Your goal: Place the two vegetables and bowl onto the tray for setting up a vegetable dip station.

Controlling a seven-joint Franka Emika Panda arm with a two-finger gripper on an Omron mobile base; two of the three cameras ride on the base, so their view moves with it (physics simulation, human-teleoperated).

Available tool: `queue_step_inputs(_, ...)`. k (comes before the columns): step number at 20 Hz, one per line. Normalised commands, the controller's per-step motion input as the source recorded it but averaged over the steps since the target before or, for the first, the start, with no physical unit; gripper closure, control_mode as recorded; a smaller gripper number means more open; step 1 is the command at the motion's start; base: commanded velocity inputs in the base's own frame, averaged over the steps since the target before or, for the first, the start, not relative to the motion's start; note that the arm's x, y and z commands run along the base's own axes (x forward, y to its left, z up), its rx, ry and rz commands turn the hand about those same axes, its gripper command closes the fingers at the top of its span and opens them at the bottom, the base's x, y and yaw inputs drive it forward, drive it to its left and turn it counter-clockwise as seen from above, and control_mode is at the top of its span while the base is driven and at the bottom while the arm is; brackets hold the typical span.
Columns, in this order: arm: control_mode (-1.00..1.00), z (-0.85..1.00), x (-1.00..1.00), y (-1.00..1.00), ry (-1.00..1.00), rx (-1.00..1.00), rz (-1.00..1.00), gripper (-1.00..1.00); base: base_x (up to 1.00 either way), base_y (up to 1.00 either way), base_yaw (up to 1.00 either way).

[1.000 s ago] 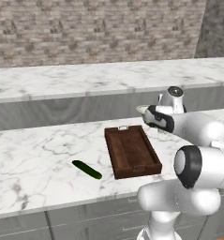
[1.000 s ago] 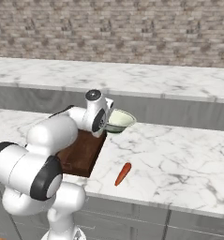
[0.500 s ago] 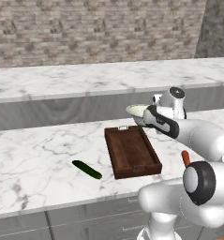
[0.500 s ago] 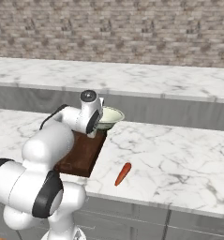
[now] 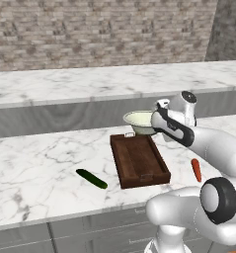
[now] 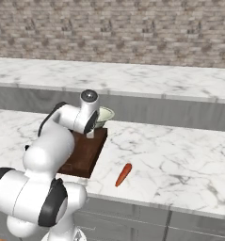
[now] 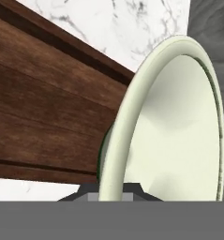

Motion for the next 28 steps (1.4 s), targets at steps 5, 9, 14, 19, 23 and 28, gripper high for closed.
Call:
queue_step_inputs(5, -1.00, -0.02, -0.01, 0.27, 0.03, -0.10, 0.11, 1.00, 0.00, 0.00, 0.00)
queue_step_inputs(9, -1.00, -0.09, 0.00, 0.16, 0.01, -0.10, 0.04, 1.00, 0.00, 0.00, 0.00)
queue_step_inputs(14, -1.00, -0.11, 0.01, 0.11, 0.00, -0.03, 0.00, 1.00, 0.00, 0.00, 0.00)
queue_step_inputs(19, -1.00, -0.15, 0.00, 0.06, 0.00, 0.00, 0.00, 1.00, 0.00, 0.00, 0.00)
queue_step_inputs(23, -1.00, -0.17, 0.00, 0.01, 0.00, 0.04, 0.01, 1.00, 0.00, 0.00, 0.00)
queue_step_inputs(28, -1.00, -0.13, 0.00, 0.00, 0.00, 0.03, 0.02, 1.00, 0.00, 0.00, 0.00)
